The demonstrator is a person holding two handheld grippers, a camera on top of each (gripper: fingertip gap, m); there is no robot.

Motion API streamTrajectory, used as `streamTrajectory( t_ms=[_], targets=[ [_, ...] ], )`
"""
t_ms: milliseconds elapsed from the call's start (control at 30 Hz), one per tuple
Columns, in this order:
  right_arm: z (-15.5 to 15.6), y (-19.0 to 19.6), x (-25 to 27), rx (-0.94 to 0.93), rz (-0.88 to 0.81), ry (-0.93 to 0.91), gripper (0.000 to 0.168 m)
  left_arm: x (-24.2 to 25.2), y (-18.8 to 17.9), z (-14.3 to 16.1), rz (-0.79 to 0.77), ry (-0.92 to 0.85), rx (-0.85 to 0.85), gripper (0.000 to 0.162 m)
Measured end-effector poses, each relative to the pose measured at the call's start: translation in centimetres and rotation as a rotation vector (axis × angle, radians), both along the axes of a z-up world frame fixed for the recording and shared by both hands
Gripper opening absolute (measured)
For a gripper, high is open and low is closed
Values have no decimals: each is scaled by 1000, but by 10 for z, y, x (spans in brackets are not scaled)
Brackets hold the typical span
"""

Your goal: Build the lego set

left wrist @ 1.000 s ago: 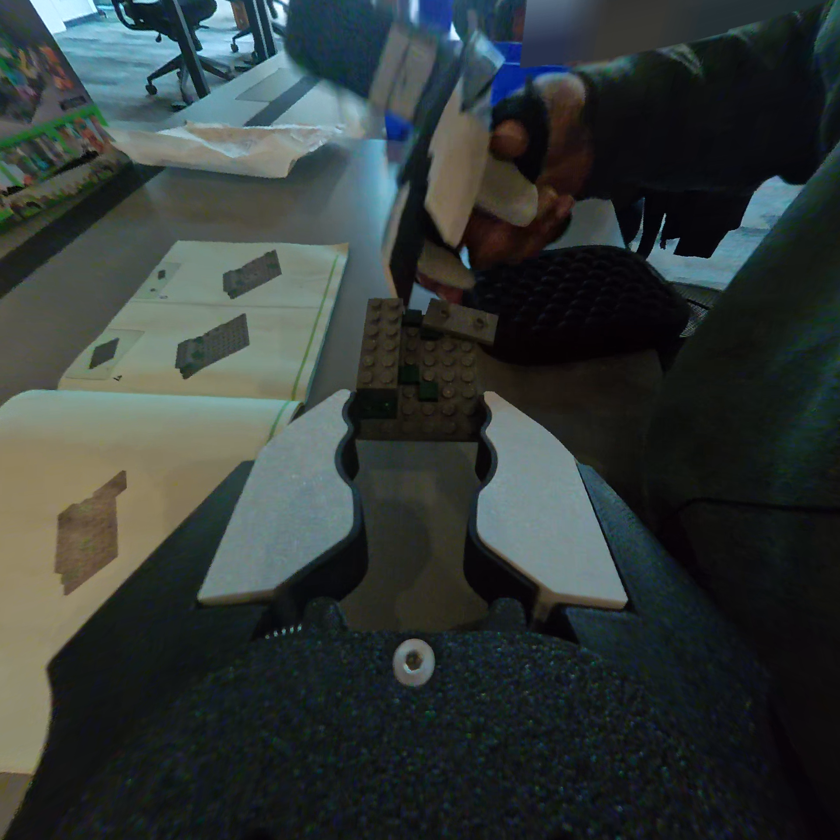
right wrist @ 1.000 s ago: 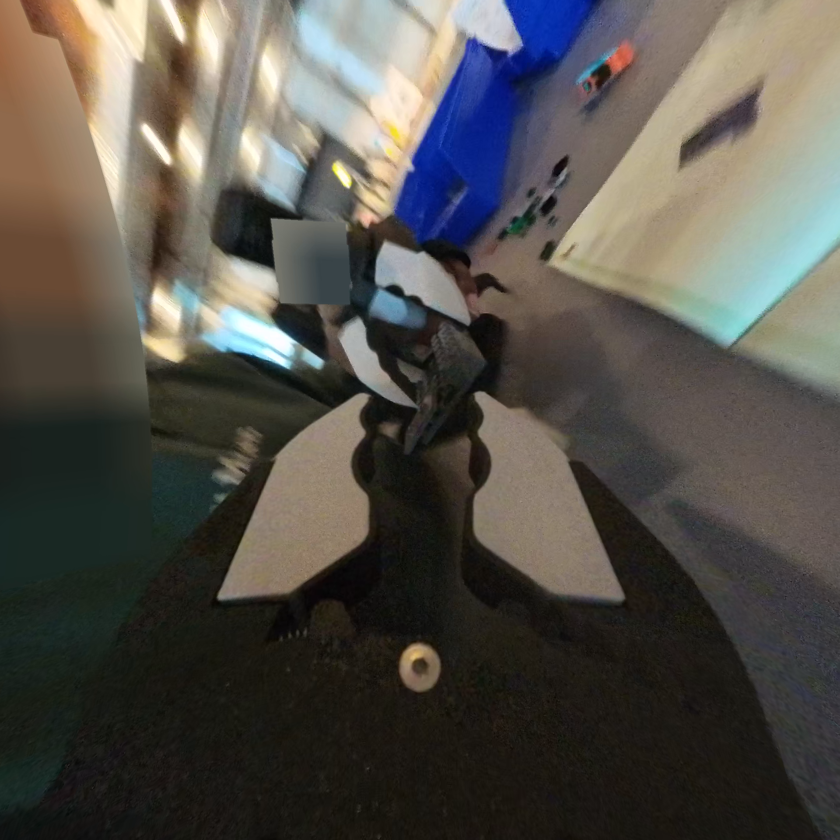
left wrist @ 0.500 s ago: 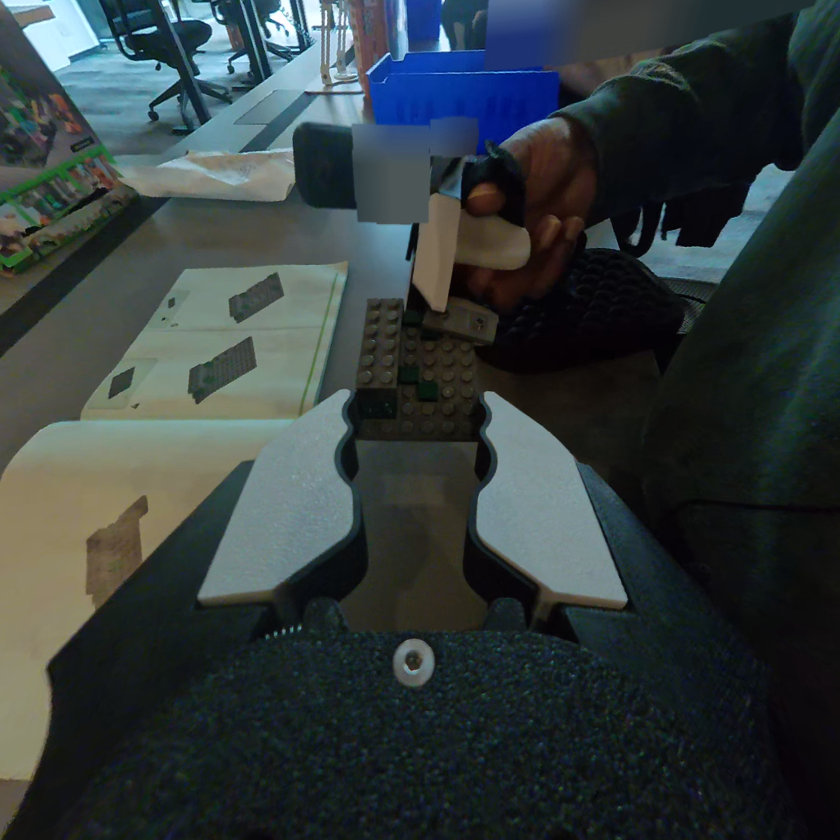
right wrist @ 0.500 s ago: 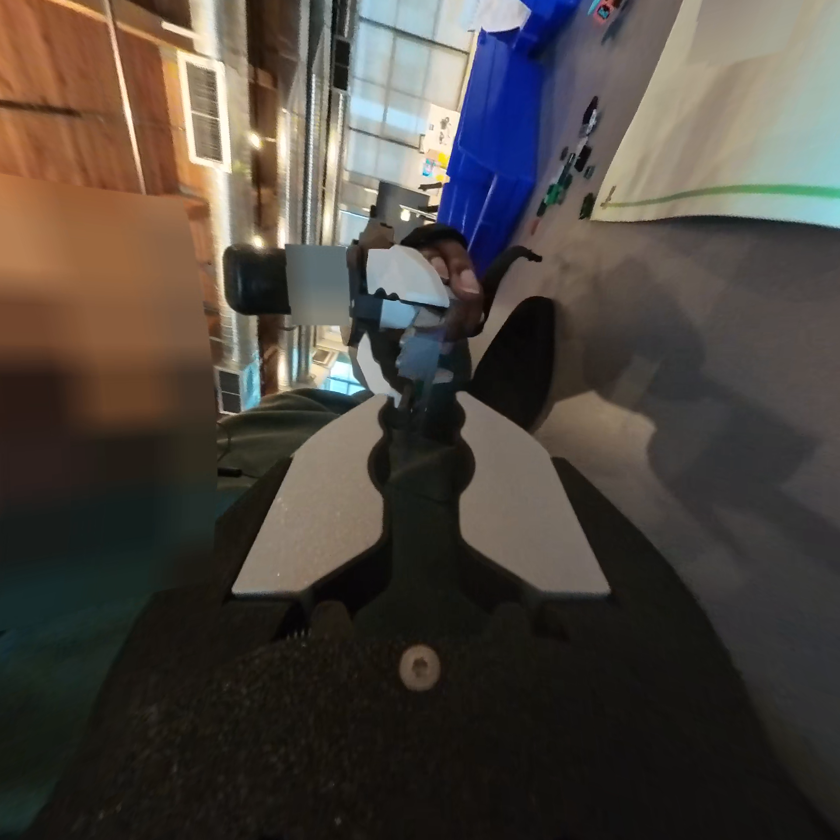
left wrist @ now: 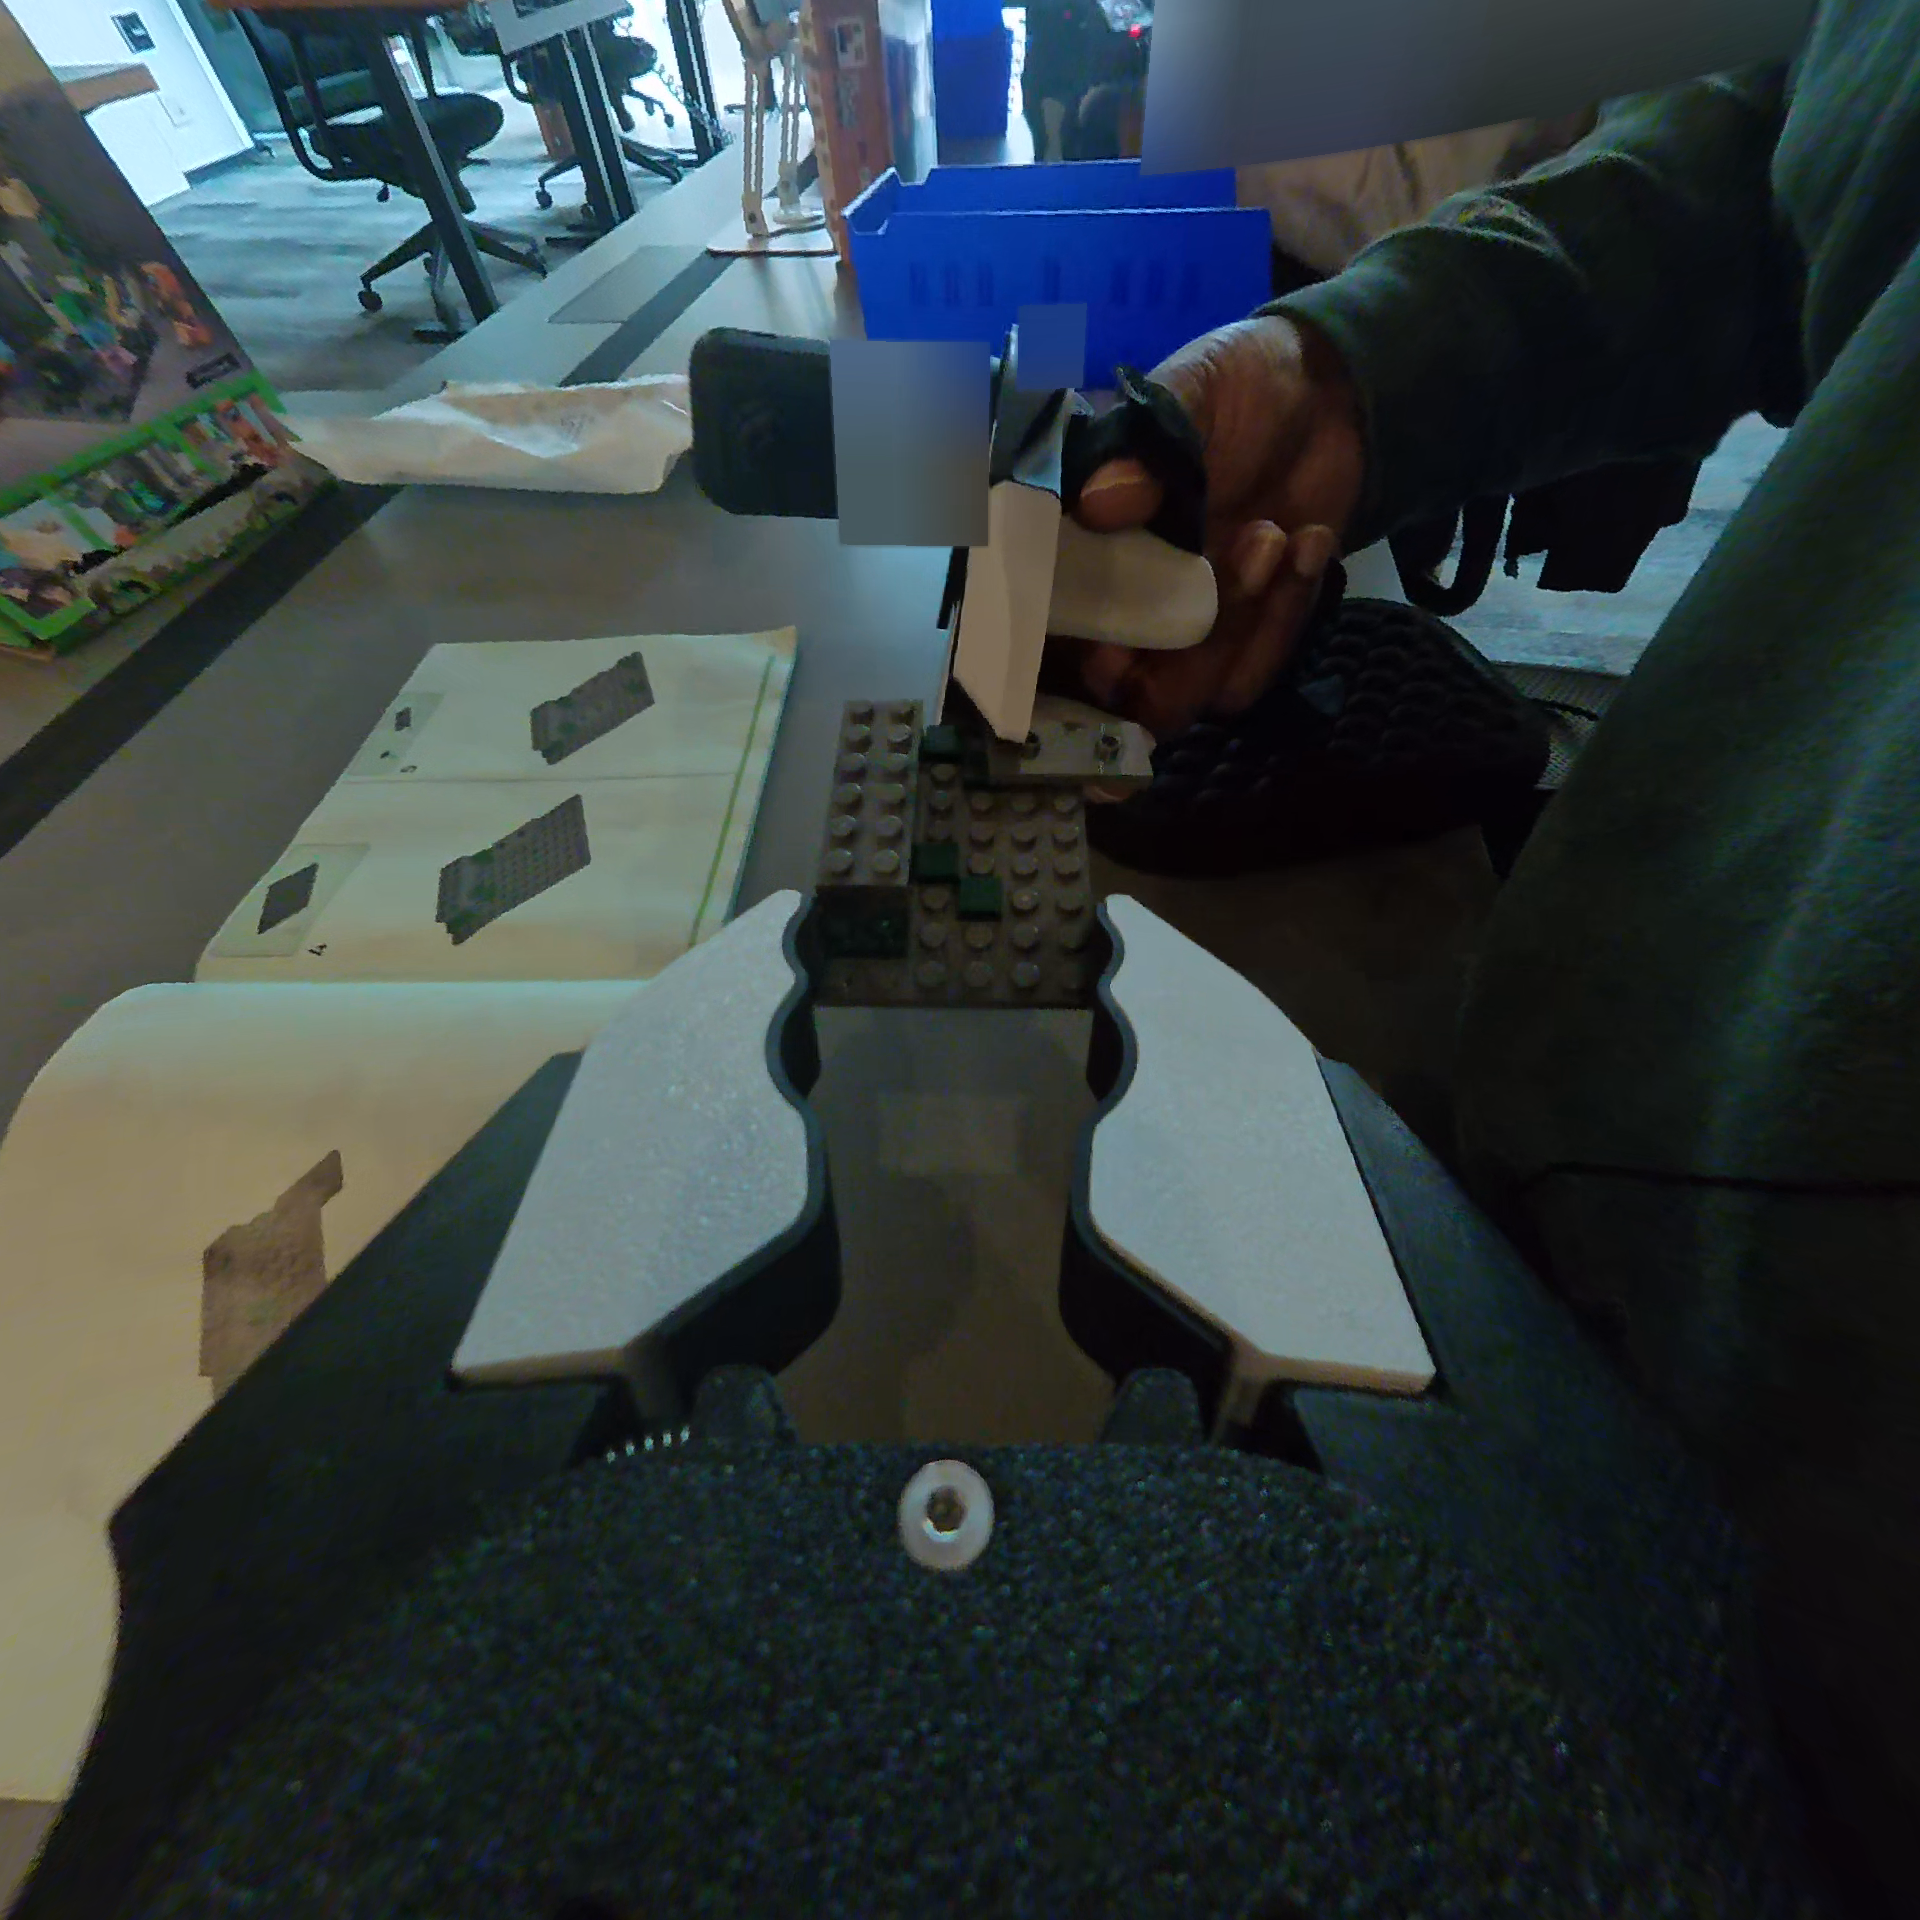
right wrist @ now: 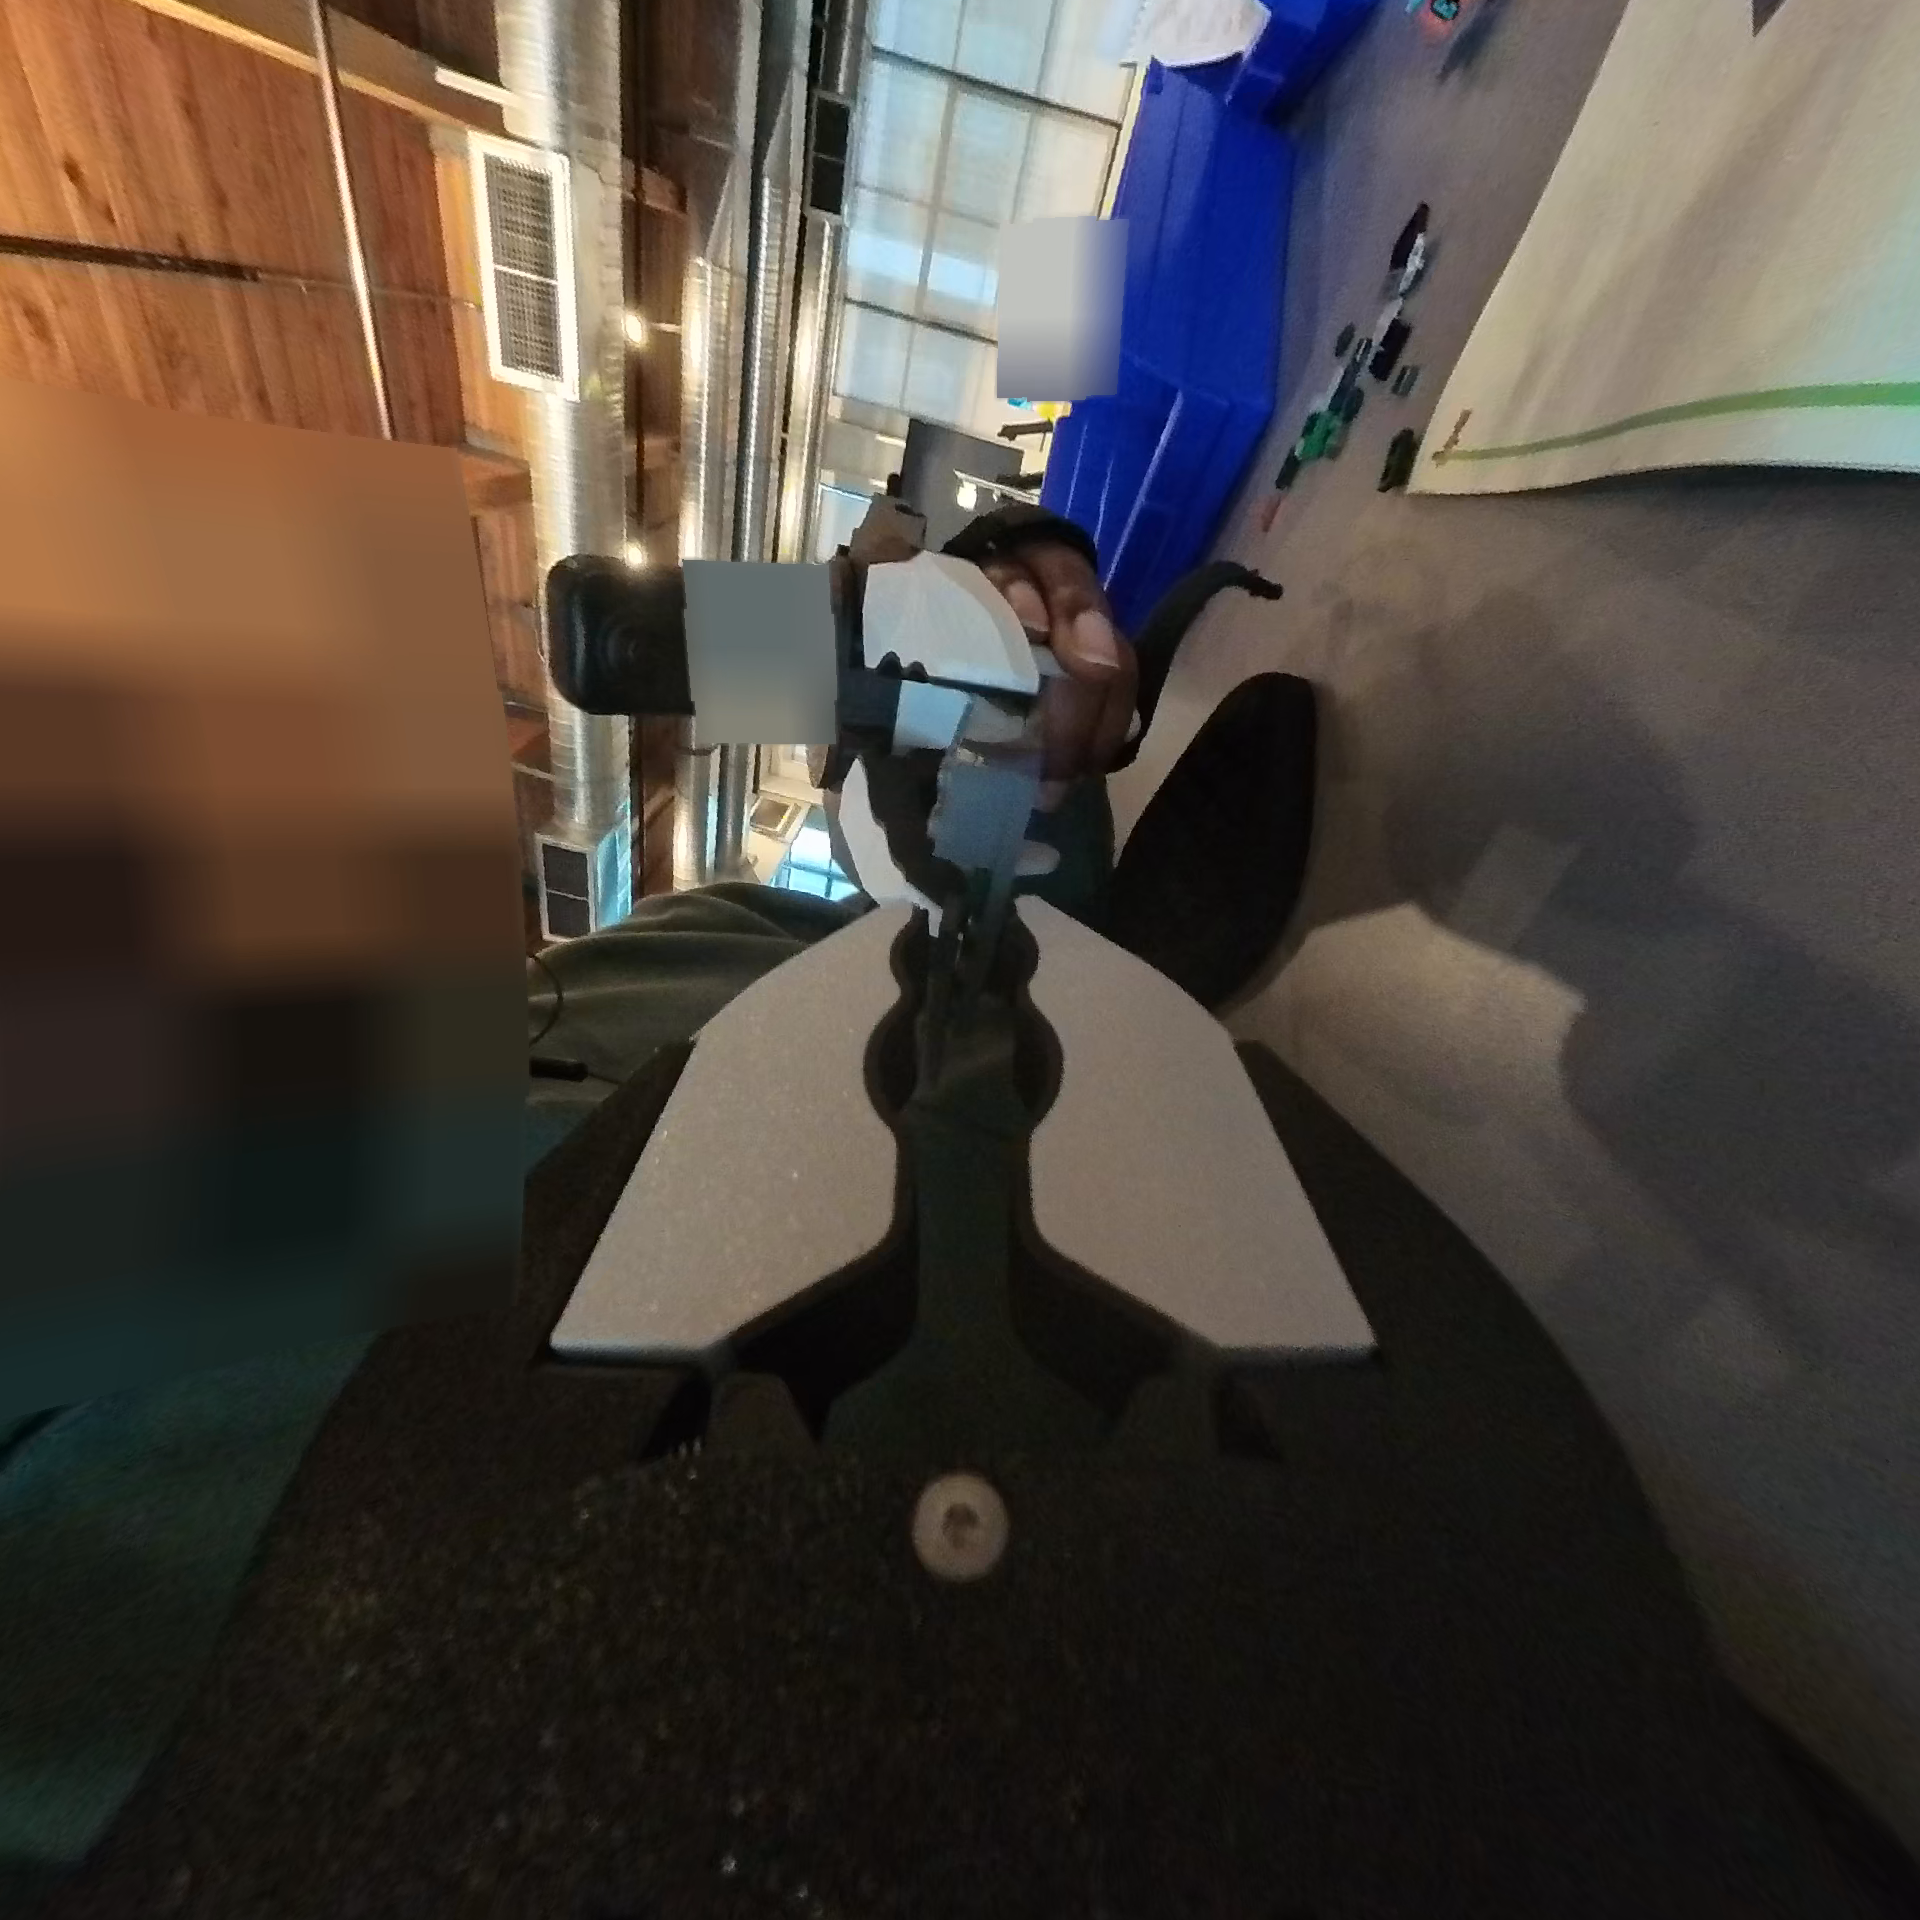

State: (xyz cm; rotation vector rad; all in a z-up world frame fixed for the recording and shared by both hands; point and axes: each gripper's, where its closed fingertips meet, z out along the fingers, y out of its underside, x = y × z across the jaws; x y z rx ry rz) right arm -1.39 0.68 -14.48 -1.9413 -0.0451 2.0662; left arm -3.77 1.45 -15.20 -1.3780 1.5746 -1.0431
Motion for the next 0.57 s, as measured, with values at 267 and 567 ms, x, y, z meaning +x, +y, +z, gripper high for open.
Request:
streamTrajectory(
  t_ms=[267,567],
  targets=[
    [4,1,1,8,-14,18,12,1,1,4,15,-21,11,50],
    [12,2,2,21,-34,45,11,1,1,14,56,-61,83,49]
  ],
)
